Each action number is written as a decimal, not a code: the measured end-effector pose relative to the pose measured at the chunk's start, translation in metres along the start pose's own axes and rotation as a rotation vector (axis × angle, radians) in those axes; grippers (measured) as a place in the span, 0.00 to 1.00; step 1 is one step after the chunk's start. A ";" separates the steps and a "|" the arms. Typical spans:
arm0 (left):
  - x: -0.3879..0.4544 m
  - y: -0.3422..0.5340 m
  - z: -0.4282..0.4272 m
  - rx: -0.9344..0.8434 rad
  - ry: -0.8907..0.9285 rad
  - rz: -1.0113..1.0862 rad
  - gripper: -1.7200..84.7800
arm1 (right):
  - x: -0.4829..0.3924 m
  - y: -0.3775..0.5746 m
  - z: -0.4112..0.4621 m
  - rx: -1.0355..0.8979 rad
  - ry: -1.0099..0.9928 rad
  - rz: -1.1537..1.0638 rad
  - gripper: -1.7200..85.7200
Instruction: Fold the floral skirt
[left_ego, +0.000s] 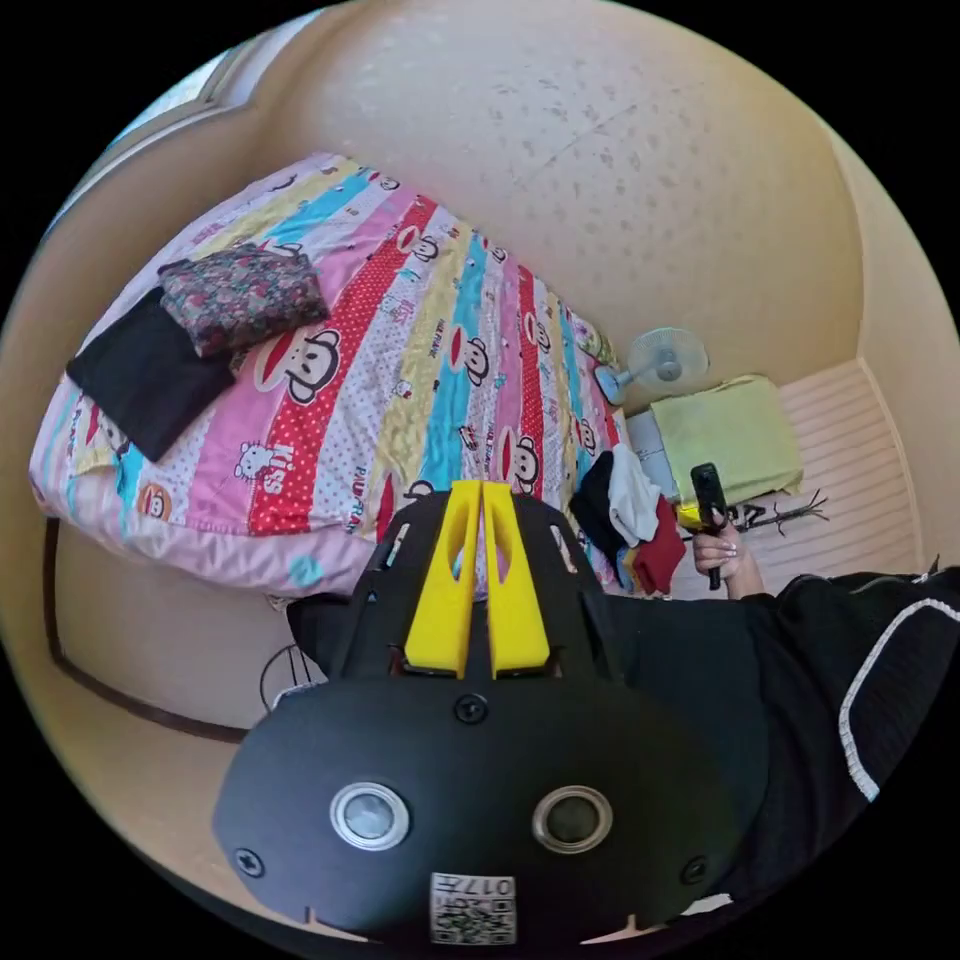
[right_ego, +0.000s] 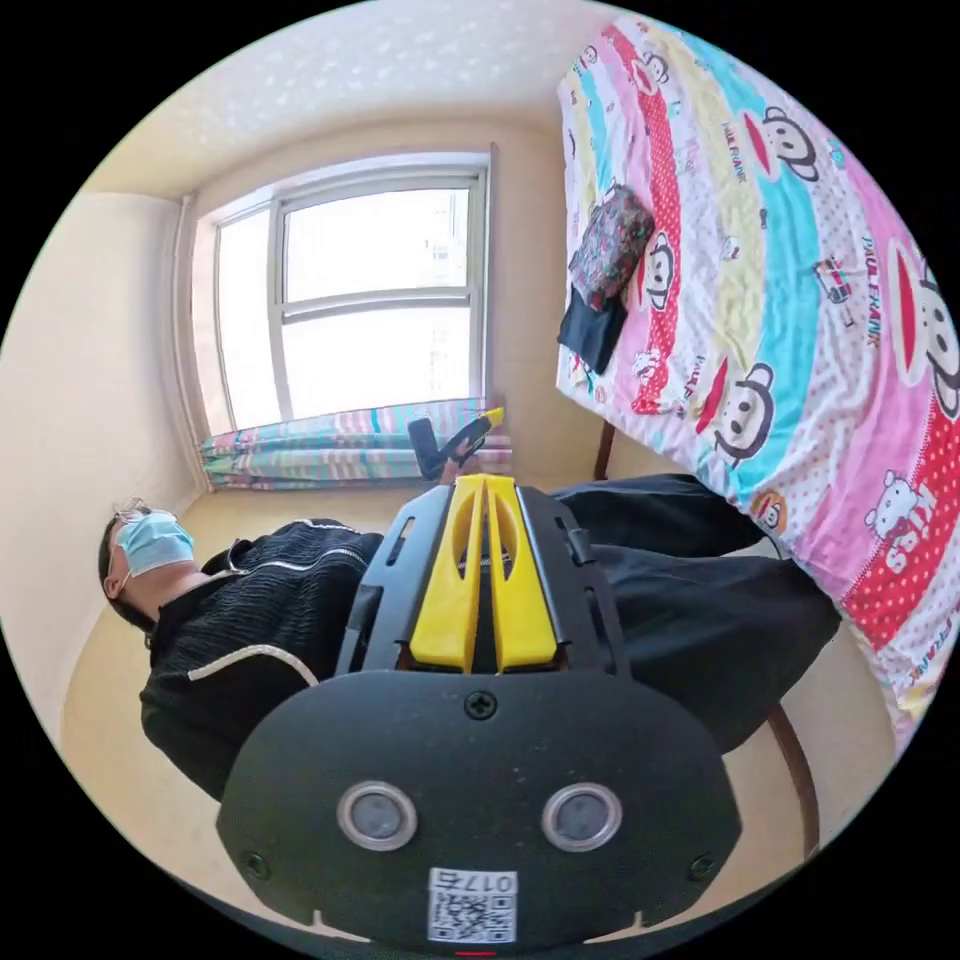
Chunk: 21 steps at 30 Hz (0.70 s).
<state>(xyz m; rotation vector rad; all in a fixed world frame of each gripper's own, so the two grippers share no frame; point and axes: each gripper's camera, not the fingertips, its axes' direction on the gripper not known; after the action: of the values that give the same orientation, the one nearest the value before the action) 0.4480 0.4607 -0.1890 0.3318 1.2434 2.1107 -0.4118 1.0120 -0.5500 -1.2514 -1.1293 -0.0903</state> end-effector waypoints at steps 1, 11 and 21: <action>-0.020 0.006 -0.010 0.030 -0.002 -0.037 0.01 | -0.011 -0.014 0.017 -0.038 0.009 -0.018 0.02; -0.180 -0.036 -0.092 0.327 -0.017 -0.129 0.01 | -0.128 -0.110 0.059 0.064 0.193 -0.220 0.02; -0.372 -0.134 0.025 0.046 0.245 -0.335 0.06 | -0.119 -0.131 0.141 0.086 0.089 -0.024 0.02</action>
<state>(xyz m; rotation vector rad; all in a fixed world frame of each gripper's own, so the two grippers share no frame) 0.7951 0.2806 -0.2501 -0.1159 1.3797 1.8736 -0.6380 1.0117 -0.5588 -1.1471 -1.0610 -0.1134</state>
